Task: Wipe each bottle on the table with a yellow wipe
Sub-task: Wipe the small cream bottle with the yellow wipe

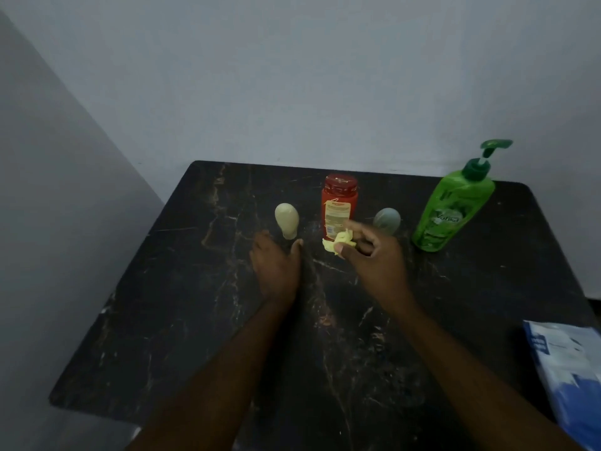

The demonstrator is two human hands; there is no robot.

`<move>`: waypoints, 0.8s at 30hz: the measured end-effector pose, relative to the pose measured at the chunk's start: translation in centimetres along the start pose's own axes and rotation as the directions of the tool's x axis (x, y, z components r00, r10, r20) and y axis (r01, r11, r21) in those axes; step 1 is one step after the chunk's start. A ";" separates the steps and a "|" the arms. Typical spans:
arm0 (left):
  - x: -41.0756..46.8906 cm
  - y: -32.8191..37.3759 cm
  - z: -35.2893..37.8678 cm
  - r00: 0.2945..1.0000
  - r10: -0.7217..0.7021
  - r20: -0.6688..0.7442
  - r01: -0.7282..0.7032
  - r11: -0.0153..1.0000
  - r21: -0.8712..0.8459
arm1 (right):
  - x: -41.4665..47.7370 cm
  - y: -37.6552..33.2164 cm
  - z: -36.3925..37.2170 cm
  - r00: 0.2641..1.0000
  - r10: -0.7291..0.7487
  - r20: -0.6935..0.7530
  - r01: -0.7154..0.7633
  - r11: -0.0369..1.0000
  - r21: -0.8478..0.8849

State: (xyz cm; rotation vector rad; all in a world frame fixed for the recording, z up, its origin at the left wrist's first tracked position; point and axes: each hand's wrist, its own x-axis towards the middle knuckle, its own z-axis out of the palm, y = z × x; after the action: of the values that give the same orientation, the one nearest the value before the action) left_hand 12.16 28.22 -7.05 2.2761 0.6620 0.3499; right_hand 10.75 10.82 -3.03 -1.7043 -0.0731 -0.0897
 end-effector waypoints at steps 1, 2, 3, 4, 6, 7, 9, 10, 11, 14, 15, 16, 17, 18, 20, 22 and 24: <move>0.5 -0.2 0.5 1.000 0.014 -0.007 -0.014 1.000 0.003 | 0.2 0.3 0.4 1.000 -0.016 0.002 0.016 1.000 -0.004; 1.0 -0.3 1.0 0.999 0.038 -0.017 -0.038 0.999 0.005 | 0.4 0.6 0.8 1.000 -0.030 0.000 0.030 0.999 -0.012; 1.4 -0.5 1.4 0.997 0.066 -0.025 -0.066 0.998 0.011 | 0.5 0.9 1.0 0.999 -0.047 0.000 0.047 0.999 -0.026; 1.8 -0.6 1.8 0.995 0.092 -0.031 -0.091 0.996 0.023 | 0.6 1.2 1.2 0.998 -0.069 0.007 0.069 0.996 -0.049; 2.3 -0.8 2.5 0.992 0.117 -0.047 -0.115 0.993 0.038 | 0.7 1.7 1.4 0.993 -0.114 0.035 0.117 0.989 -0.093; 2.5 -1.0 2.8 0.991 0.126 -0.055 -0.123 0.992 0.040 | 0.8 2.0 1.5 0.990 -0.130 0.048 0.135 0.985 -0.105; 2.7 -1.2 3.3 0.987 0.147 -0.065 -0.144 0.989 0.043 | 0.9 2.6 1.6 0.986 -0.155 0.057 0.161 0.979 -0.122; 2.8 -1.3 3.5 0.984 0.161 -0.074 -0.158 0.987 0.044 | 1.0 3.0 1.6 0.984 -0.167 0.058 0.173 0.978 -0.121; 2.8 -1.4 3.7 0.981 0.175 -0.084 -0.172 0.984 0.043 | 0.9 3.3 1.6 0.982 -0.177 0.059 0.183 0.976 -0.116; 3.0 -1.5 3.9 0.971 0.207 -0.118 -0.204 0.978 0.036 | 0.7 4.0 1.6 0.975 -0.211 0.062 0.218 0.966 -0.137; 2.9 -1.5 3.9 0.970 0.209 -0.126 -0.207 0.978 0.031 | 0.6 4.1 1.7 0.972 -0.224 0.067 0.231 0.962 -0.146; 2.9 -1.6 3.8 0.969 0.210 -0.131 -0.208 0.978 0.028 | 0.4 4.1 1.7 0.969 -0.235 0.072 0.243 0.957 -0.156; 2.8 -1.6 3.8 0.968 0.211 -0.134 -0.210 0.977 0.024 | 0.3 4.1 1.6 0.967 -0.244 0.075 0.253 0.953 -0.164; 2.6 -1.7 3.7 0.967 0.214 -0.136 -0.213 0.977 0.021 | 0.1 4.1 1.6 0.964 -0.255 0.076 0.264 0.950 -0.167; 2.2 -2.0 3.4 0.965 0.221 -0.142 -0.223 0.975 0.007 | -0.2 3.9 1.3 0.958 -0.277 0.076 0.286 0.946 -0.152; 1.5 -2.5 3.0 0.963 0.227 -0.144 -0.231 0.973 -0.011 | -0.7 3.7 1.0 0.953 -0.296 0.069 0.303 0.942 -0.146; 0.7 -2.9 2.5 0.959 0.245 -0.141 -0.250 0.968 -0.023 | -1.2 3.6 0.7 0.950 -0.305 0.061 0.311 0.938 -0.152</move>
State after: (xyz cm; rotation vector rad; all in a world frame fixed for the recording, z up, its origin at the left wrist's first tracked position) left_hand 12.79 28.91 -10.89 2.3147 0.4322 0.6401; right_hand 9.91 11.00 -6.83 -1.8436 -0.3697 -0.3050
